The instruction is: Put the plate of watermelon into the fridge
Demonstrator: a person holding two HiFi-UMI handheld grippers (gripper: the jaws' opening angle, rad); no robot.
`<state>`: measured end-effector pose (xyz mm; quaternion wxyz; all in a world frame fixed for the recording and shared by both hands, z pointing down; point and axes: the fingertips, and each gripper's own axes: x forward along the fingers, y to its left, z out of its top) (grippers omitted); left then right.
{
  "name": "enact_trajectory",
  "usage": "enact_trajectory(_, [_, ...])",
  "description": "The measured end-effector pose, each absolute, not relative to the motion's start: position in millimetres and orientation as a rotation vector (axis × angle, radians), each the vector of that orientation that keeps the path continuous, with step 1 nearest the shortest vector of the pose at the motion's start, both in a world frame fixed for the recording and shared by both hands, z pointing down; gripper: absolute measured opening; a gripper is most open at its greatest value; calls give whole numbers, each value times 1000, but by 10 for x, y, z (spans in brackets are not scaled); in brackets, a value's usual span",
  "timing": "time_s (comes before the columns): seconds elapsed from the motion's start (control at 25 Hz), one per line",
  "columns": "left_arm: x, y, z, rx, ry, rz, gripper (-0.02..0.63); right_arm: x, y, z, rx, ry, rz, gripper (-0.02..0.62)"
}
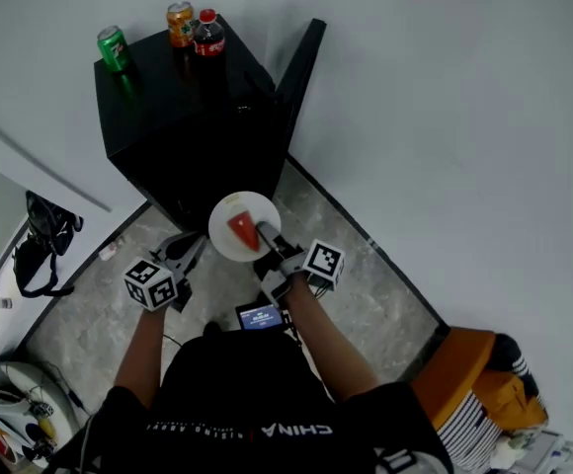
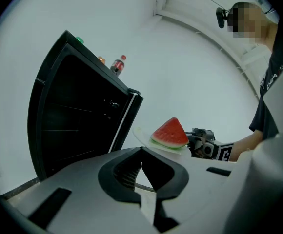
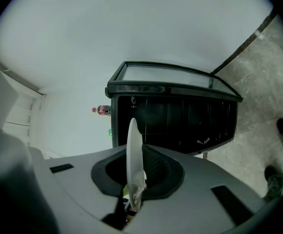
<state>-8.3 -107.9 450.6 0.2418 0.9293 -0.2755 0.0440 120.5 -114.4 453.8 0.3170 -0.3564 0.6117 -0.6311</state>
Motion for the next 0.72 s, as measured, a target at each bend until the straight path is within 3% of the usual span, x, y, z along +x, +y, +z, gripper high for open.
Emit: enact_trajectory(0.72, [-153, -1495, 4490, 2439, -965, 120, 14, 1082, -1780, 4617, -863, 1675, -1754, 32])
